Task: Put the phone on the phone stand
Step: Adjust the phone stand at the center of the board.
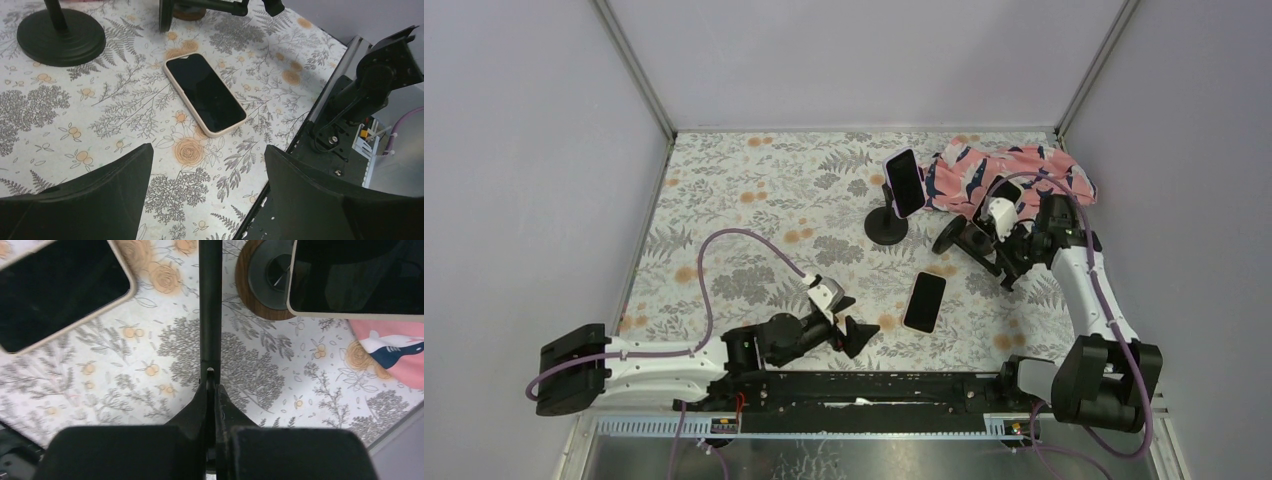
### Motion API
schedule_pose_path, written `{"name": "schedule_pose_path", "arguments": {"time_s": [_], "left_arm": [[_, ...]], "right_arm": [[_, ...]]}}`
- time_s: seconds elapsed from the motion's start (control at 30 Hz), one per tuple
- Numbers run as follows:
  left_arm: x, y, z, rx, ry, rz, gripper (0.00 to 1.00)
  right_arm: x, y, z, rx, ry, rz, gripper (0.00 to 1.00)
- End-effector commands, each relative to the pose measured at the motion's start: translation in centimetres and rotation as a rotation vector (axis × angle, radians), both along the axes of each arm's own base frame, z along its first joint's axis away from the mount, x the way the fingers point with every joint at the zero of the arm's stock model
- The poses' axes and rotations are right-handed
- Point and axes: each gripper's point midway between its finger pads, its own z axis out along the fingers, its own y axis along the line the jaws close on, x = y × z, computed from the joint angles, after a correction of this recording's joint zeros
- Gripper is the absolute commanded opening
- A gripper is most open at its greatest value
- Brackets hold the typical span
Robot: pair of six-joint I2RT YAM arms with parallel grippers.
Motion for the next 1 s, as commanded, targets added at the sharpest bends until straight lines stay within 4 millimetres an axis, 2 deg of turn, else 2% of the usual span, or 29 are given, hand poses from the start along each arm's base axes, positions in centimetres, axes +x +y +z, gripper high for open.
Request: {"name": "schedule_pose_path", "arguments": {"time_s": [0.0,0.07,0.23,0.3,0.37,0.57,0.7,0.8,0.87,0.97], "left_arm": [[-0.1,-0.2,2.1,-0.041,-0.067,-0.036,0.89],[-0.4,-0.2,2.6,-0.036,-0.122,-0.07,0.89],[-1.1,0.1,4.6,-0.062,-0.305,-0.146,0.9],[-1.2,0.0,5.3,-0.057,-0.396,-0.169,0.98],[-0.7,-0.3,5.8,-0.031,-0.468,-0.162,0.99],[1.0,-2.7,4.9,0.148,-0.686,-0.117,0.99],[3.1,-3.3,3.9,0.28,-0.795,-0.026,0.99],[4.2,-3.7,3.8,0.329,-0.839,0.022,0.99],[4.8,-4.4,3.0,0.381,-0.851,0.014,0.98],[6.4,-4.8,1.9,0.441,-0.836,0.032,0.91]], "right_arm": [[-0.8,2.9,4.5,0.174,0.018,-0.004,0.0],[-1.5,4.2,5.6,0.24,0.064,0.013,0.0],[-3.1,6.9,6.7,0.314,0.17,0.041,0.0],[-3.7,8.3,7.1,0.325,0.206,0.066,0.0],[-4.5,10.7,7.3,0.329,0.254,0.126,0.0],[-5.3,16.7,7.9,0.361,0.365,0.237,0.0],[-5.2,20.1,8.3,0.374,0.414,0.306,0.0],[-5.2,21.7,8.3,0.37,0.44,0.339,0.0],[-5.4,22.6,8.3,0.365,0.449,0.36,0.0],[-5.5,23.4,8.4,0.356,0.456,0.377,0.0]]}}
